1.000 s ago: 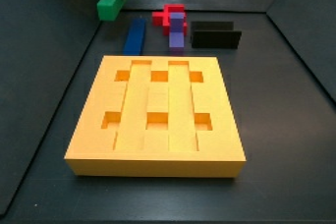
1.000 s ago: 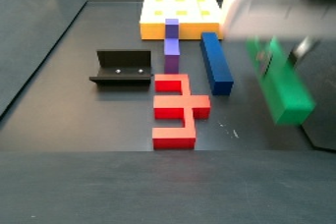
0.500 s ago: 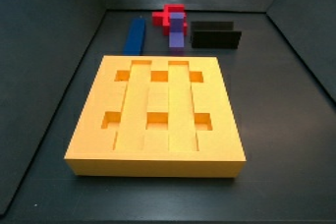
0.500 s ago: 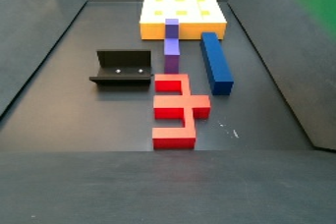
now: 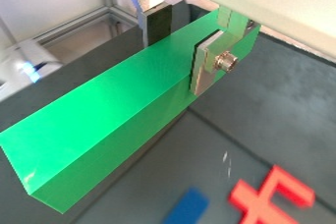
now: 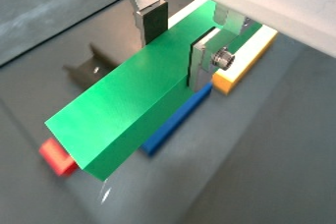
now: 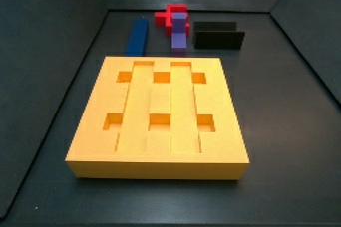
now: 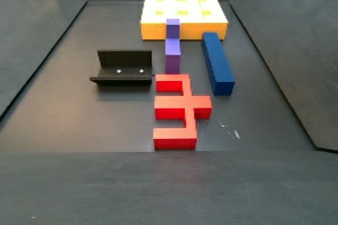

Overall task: Pick up the green object. Move up. Move to above the board. Insert the green object.
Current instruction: Move to above the board.

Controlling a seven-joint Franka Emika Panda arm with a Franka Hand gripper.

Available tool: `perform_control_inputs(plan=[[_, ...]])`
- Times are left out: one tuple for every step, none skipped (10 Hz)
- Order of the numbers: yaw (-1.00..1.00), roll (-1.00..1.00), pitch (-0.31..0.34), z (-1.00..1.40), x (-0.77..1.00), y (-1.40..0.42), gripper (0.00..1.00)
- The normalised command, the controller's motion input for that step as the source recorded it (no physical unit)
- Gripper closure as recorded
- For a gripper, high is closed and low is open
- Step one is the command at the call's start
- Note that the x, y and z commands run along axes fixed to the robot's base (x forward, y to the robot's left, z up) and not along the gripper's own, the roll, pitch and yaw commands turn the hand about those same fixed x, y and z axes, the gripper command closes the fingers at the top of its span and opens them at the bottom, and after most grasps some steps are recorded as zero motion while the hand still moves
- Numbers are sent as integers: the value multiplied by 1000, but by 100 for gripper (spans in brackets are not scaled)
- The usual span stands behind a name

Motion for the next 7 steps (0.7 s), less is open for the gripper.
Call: perform_control_inputs(plan=[[25,-47,124,150,616,-1400,100],[13,-52,130,152,622,-1400,100],[16,9,151,154,630,-1400,100],[9,-33,148,158,640,-1400,100],[10,6,147,164,658,-1400,100],[13,14,151,167,664,-1400,100],[8,-2,169,180,698,-1400,100]])
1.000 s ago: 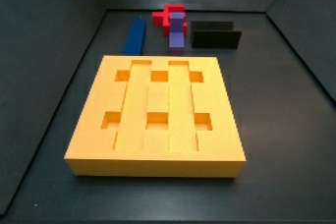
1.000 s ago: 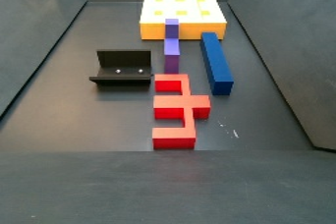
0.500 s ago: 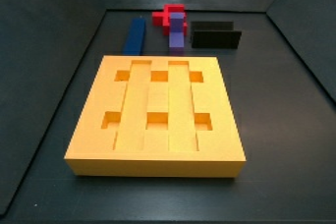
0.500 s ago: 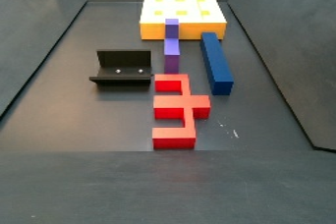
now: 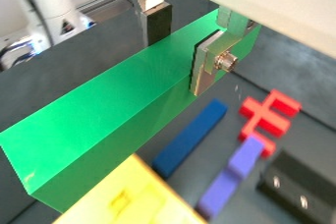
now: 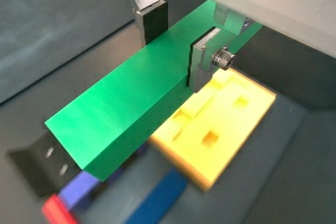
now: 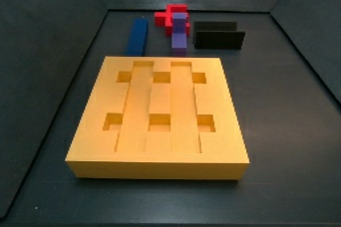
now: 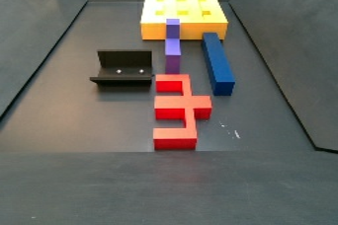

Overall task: Pick up the green object. Move up. Move to above the board. Insert the green object.
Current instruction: Move to above the board.

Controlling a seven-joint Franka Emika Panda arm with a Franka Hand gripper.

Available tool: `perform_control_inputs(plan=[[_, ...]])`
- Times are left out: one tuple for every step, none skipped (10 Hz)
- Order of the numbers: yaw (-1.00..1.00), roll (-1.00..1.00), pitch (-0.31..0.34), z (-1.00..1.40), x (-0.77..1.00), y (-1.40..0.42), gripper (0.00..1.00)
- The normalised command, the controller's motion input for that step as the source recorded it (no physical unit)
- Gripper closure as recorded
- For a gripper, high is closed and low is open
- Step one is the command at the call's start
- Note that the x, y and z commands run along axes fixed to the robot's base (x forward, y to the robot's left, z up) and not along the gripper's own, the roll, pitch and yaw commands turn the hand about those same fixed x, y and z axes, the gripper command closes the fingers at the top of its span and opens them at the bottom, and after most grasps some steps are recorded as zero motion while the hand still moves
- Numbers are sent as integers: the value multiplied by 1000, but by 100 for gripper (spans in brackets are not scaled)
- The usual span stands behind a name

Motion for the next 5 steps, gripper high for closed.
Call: perform_control_inputs(plan=[[8,3,163,189,717,-1400,100],[3,31,171,134,531,-983,100],[11,37,166,107,418,-706,100],[3,36,132,77,268,-411,100],[10,49,73,47,130,-218,100]])
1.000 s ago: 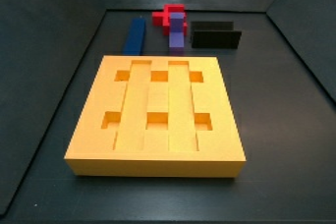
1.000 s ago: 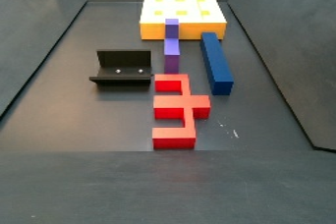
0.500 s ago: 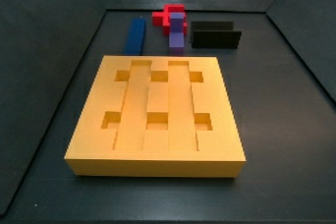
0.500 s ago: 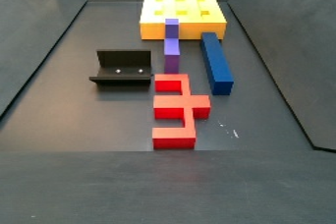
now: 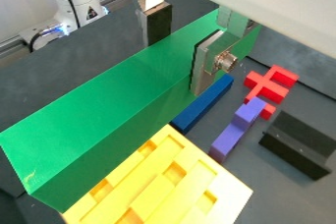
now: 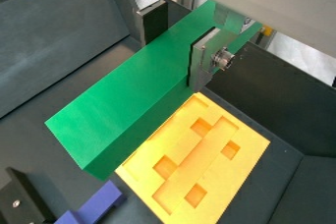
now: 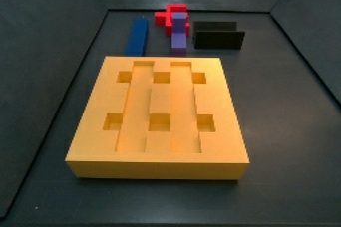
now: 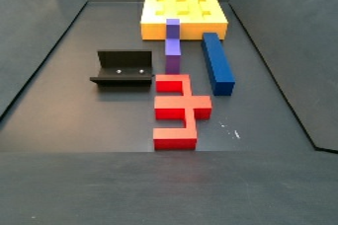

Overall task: Pick up the green object. Move up. Move to above the board. Insert the green object.
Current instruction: Insert the green object.

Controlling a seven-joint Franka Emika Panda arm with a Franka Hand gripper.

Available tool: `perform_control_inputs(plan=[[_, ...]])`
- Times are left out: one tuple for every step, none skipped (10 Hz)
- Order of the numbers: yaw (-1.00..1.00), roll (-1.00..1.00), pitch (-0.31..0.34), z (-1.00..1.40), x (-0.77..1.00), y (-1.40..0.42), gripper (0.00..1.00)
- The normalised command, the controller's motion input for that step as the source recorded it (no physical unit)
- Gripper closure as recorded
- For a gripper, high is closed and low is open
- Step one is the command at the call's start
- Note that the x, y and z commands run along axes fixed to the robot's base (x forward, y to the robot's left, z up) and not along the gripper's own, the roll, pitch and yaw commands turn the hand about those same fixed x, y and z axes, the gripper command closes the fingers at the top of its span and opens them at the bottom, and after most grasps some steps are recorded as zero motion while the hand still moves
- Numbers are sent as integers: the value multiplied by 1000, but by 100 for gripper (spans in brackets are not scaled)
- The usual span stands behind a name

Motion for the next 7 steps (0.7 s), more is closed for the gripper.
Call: perform_control_inputs(plan=[[0,0,0,-20,0,0,100],[-6,0,0,-74,0,0,100],[-26,31,0,-437,0,0,100],[3,34,-140,-549,0,0,100],[26,91,-114,-583,0,0,100],[29,114,-111,-694,0,0,100],[17,126,-124,-900,0,-9,100]])
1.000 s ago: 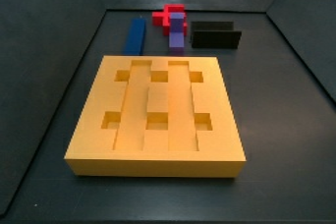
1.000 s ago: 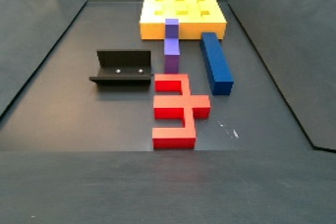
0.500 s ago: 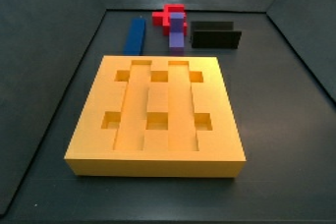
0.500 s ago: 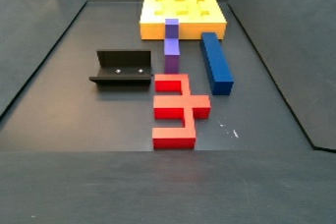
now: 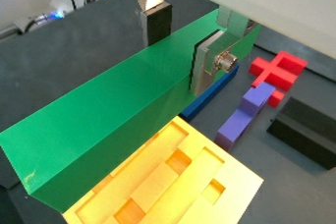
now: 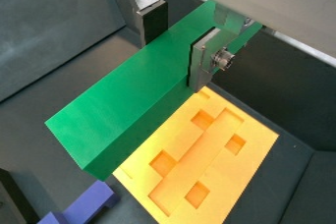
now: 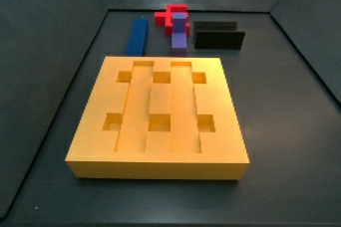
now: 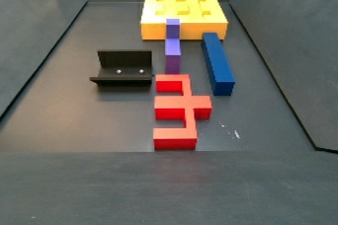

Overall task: Pick up the green object. Move up. Move to above the board. Insert the green object.
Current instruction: Insert the green object.

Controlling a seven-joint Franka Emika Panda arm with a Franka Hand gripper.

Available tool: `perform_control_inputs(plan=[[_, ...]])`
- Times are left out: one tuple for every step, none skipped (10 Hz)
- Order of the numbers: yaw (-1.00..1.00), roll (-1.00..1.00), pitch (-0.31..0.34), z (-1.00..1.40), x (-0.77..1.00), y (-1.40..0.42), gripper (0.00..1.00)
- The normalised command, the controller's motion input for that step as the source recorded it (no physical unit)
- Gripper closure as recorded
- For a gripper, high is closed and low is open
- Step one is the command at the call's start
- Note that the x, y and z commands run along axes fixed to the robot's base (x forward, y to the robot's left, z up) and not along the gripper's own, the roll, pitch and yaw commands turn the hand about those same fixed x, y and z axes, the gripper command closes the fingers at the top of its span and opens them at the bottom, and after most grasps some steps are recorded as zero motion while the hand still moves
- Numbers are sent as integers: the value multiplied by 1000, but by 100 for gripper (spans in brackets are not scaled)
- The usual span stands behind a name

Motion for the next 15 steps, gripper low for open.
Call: perform_control_inputs(plan=[[29,107,-131,-954,0,-57,100],[57,126,-129,-963,-66,-114,100],[71,271,-60,-857,-206,-83,100],[20,284,-11,-820,-246,-51,100],[0,251,-13,-897,-211,-74,100],[0,240,-20,-917,-180,-86,100],[0,197,-40,-863,-14,-186,100],[0,147,0,-671,0,-183,100],[0,186,60,-620,131,-149,100],[0,221,117,-600,71,-163,100],[0,134,57,-417,0,-63,100],[0,96,20,-223,0,0,100],[0,0,0,-29,0,0,100],[0,71,-6,-420,0,-60,100],[0,33,-7,-349,0,-23,100]])
